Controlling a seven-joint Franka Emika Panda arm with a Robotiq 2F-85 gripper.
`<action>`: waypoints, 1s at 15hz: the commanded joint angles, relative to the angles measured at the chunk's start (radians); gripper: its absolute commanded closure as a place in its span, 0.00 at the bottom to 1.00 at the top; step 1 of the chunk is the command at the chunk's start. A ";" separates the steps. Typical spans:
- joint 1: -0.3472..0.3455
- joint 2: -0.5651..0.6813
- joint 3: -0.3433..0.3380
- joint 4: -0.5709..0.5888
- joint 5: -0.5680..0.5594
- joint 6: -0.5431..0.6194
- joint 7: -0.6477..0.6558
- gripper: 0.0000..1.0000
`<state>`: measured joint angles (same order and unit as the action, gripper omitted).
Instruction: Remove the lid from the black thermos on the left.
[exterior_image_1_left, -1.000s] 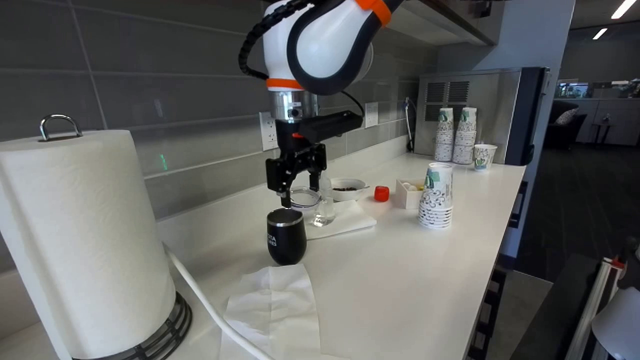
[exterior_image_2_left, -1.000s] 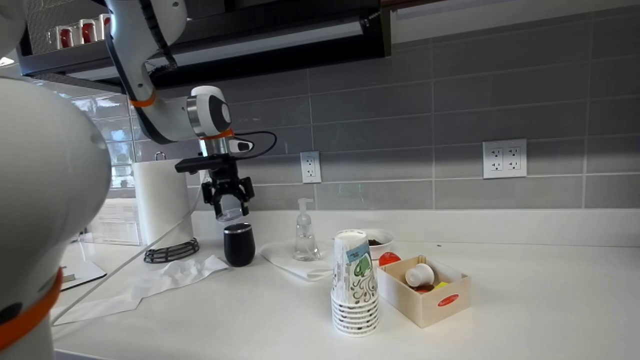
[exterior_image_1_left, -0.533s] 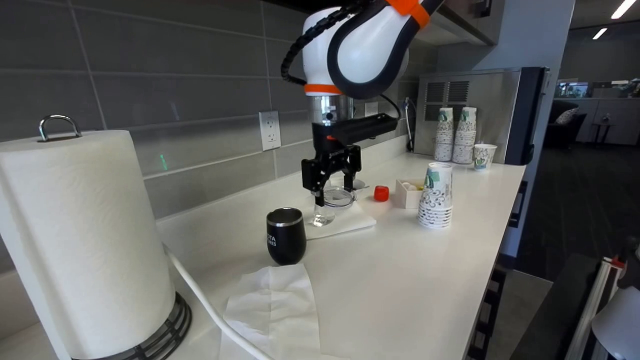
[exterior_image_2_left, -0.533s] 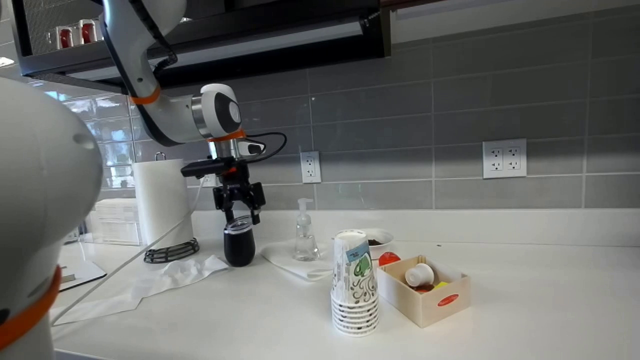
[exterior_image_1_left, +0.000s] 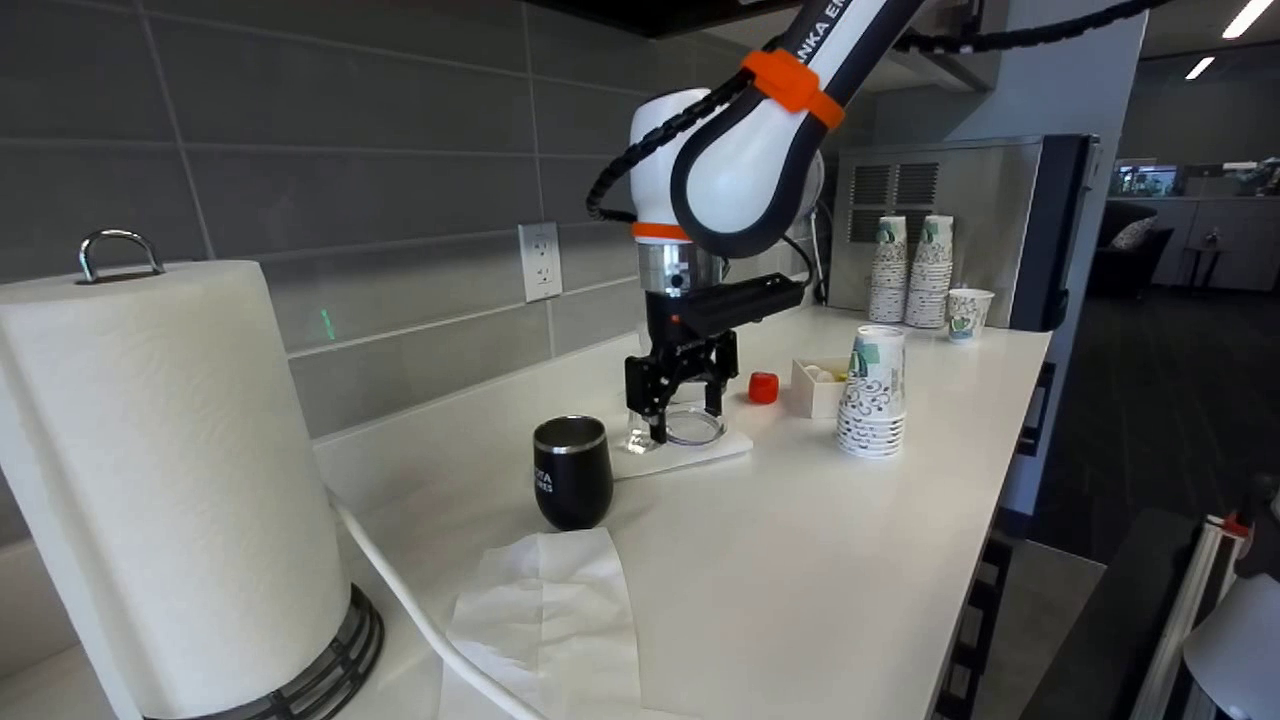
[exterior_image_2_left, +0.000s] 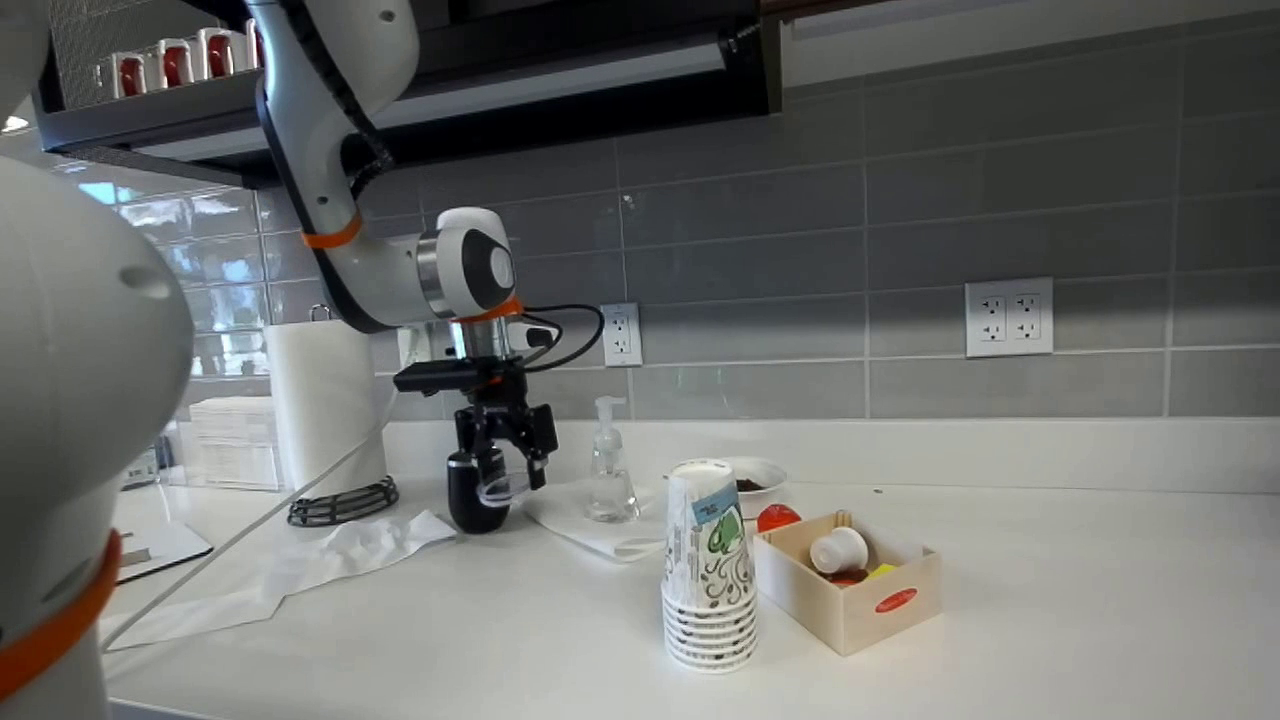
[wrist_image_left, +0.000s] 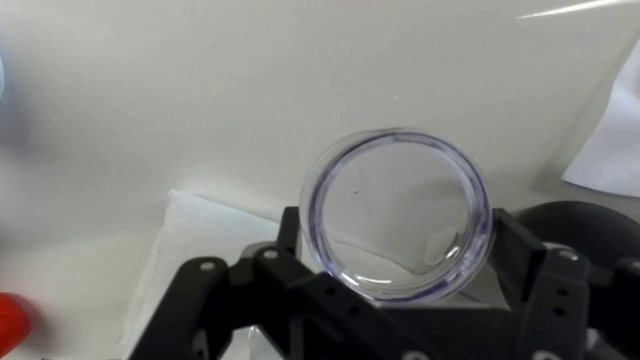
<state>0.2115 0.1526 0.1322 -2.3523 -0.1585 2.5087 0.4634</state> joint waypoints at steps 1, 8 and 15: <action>-0.008 0.097 -0.016 0.044 0.014 0.059 -0.047 0.36; 0.002 0.222 -0.026 0.126 0.049 0.115 -0.121 0.36; 0.008 0.273 -0.027 0.183 0.078 0.087 -0.168 0.00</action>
<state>0.2109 0.4030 0.1107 -2.2091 -0.1069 2.6124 0.3345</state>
